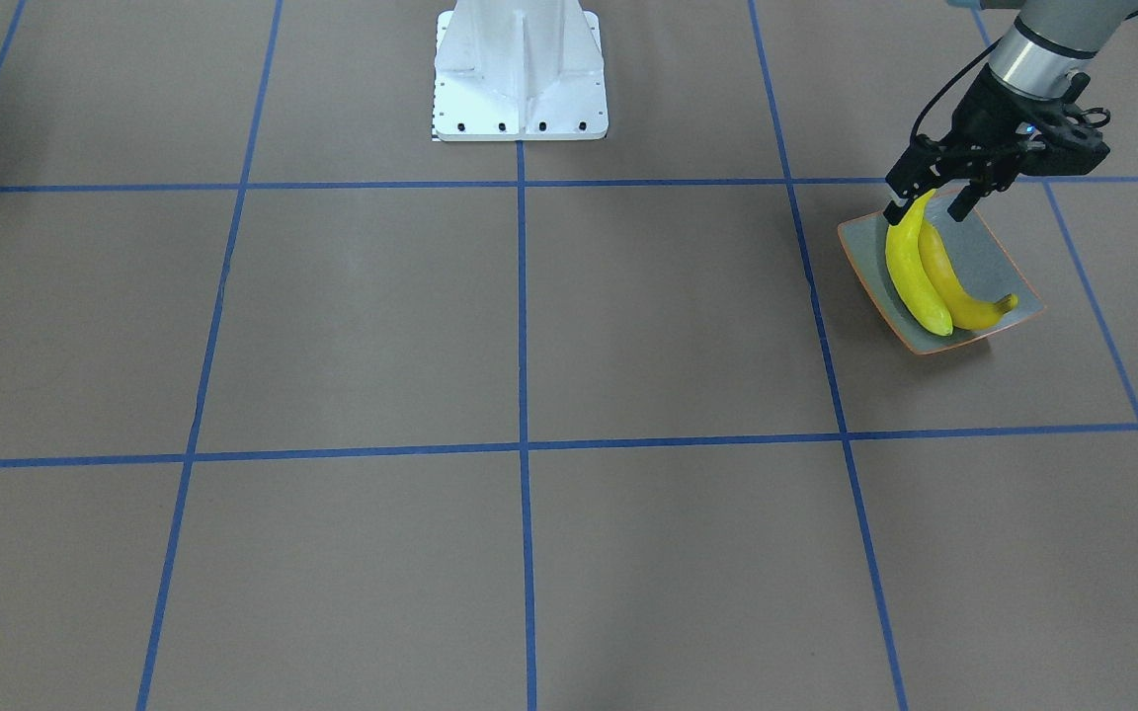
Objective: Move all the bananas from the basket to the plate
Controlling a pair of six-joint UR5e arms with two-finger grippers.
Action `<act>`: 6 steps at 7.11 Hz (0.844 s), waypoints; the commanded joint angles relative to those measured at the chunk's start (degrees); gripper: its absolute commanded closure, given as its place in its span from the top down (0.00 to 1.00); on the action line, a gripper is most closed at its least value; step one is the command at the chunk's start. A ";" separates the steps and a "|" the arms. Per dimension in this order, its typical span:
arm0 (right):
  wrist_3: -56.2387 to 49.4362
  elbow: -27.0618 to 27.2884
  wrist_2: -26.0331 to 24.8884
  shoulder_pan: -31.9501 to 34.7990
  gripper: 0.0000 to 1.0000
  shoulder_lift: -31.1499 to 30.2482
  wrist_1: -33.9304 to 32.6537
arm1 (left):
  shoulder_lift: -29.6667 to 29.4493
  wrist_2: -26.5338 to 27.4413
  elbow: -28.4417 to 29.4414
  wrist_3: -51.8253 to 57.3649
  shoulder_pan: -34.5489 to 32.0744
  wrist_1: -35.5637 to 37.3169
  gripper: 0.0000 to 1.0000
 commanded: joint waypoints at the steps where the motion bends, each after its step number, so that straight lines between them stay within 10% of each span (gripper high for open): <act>1: 0.07 2.18 0.38 2.46 0.00 0.78 -0.77 | -0.16 -0.09 0.04 0.00 0.00 0.00 1.00; 6: -0.19 2.98 2.13 4.67 0.00 1.84 -3.24 | -0.43 -0.26 0.04 0.00 0.00 -0.09 1.00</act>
